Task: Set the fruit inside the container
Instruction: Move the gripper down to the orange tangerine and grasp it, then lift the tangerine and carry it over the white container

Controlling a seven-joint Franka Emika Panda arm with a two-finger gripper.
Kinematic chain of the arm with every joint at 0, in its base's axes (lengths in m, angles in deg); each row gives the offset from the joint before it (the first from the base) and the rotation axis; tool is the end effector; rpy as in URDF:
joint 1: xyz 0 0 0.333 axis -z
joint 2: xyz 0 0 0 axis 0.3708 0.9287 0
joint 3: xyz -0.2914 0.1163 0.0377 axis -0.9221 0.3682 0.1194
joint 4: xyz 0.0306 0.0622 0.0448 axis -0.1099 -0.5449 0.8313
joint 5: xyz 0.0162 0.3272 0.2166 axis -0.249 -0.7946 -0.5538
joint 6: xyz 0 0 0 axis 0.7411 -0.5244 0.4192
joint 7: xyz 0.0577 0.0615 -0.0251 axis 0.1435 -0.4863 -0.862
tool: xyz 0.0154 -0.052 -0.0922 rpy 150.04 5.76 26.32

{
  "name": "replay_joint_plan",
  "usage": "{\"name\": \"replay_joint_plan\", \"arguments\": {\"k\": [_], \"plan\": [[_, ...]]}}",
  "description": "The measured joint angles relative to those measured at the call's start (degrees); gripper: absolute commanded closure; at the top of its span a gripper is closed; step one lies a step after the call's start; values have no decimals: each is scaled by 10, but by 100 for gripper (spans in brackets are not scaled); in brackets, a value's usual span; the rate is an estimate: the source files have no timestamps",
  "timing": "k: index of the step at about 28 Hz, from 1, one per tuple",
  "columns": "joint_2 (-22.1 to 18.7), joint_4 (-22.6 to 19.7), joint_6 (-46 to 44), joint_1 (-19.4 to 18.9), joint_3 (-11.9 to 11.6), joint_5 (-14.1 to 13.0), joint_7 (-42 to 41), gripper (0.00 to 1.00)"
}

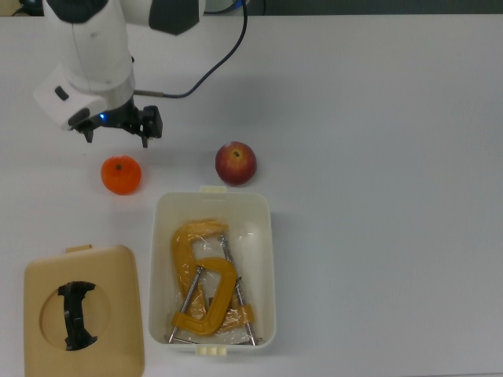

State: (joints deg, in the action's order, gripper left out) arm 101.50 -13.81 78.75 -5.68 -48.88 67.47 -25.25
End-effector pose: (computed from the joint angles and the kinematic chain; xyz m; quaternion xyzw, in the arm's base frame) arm 0.6363 -0.1113 0.4137 0.9976 -0.0138 -0.0204 0.0645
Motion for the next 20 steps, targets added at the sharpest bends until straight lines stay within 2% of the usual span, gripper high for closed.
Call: {"name": "replay_joint_plan", "arguments": {"k": [7,10,15,16,18,19,20], "plan": [[40,-13,43,0,0,53,18,0],[50,-31,72,0,0,84,41,0],[59,-56,95,-1,0,114,66,0],[60,-58,96,-1,0,116,68,6],[63,-60,97,-2,0,120,71,28],[64,-61,97,-2,0,121,72,57],[65,-61,97,-2,0,122,72,69]]}}
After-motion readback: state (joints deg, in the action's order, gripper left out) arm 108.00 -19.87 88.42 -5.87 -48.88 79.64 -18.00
